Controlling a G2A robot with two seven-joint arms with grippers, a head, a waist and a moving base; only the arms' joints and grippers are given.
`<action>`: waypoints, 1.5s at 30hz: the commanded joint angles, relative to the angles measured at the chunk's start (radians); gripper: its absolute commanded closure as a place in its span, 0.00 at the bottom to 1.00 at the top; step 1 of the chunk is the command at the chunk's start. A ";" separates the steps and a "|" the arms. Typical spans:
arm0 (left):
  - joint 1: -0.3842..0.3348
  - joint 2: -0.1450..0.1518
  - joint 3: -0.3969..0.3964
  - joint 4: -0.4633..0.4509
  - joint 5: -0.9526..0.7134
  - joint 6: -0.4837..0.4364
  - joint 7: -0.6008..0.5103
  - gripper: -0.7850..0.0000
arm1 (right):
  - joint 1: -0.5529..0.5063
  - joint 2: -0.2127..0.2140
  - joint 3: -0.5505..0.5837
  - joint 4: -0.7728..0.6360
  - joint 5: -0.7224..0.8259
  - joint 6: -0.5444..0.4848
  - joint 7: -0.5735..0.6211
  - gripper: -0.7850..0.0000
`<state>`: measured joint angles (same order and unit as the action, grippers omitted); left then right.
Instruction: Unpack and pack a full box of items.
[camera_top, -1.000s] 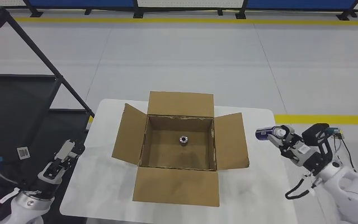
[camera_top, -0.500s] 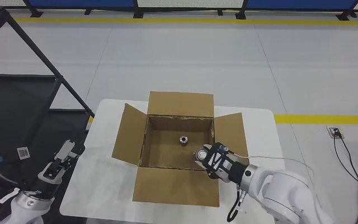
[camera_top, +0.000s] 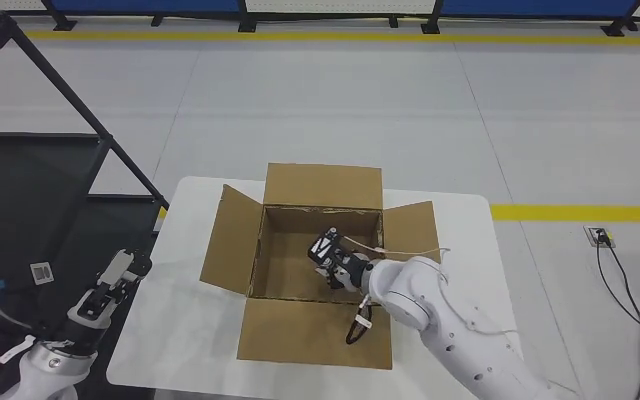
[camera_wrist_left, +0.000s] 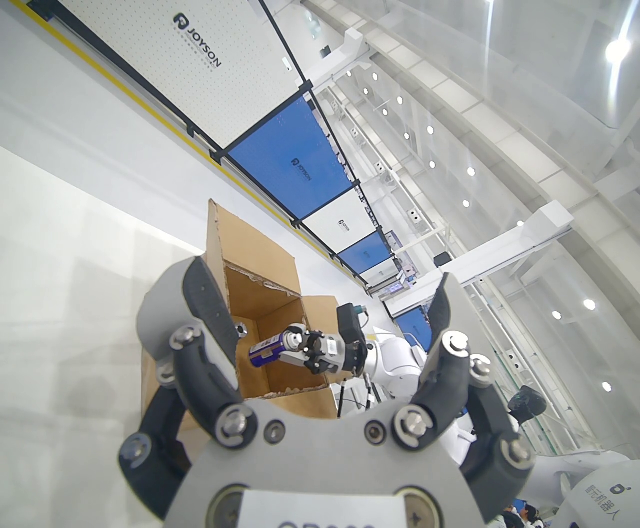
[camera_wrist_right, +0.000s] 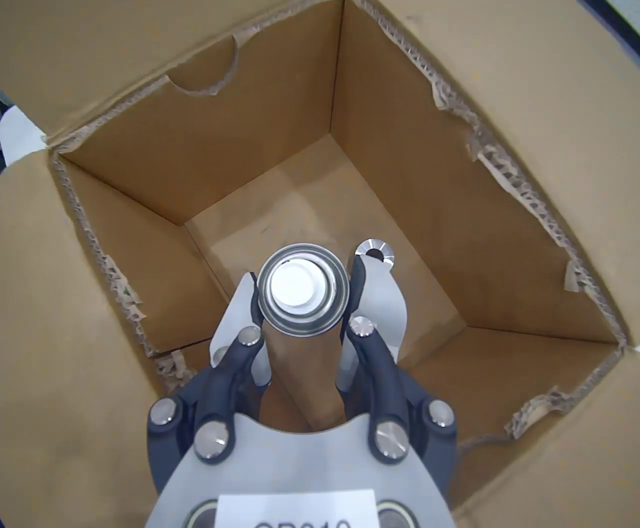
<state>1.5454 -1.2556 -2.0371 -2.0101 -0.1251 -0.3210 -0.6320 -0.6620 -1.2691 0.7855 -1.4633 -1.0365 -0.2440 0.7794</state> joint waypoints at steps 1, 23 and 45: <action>0.000 0.000 0.000 0.000 0.000 0.000 0.000 0.00 | 0.023 -0.011 -0.021 0.040 -0.003 0.005 0.002 1.00; 0.000 0.000 0.000 0.000 0.000 0.000 0.000 0.00 | 0.105 -0.083 -0.083 0.226 0.018 0.006 -0.005 0.34; 0.000 0.000 0.000 0.000 0.000 0.000 0.000 0.00 | -0.020 -0.044 0.075 0.001 -0.006 -0.031 0.035 0.25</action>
<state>1.5454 -1.2556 -2.0371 -2.0101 -0.1251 -0.3210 -0.6320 -0.6693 -1.3176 0.8420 -1.4337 -1.0522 -0.2685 0.8077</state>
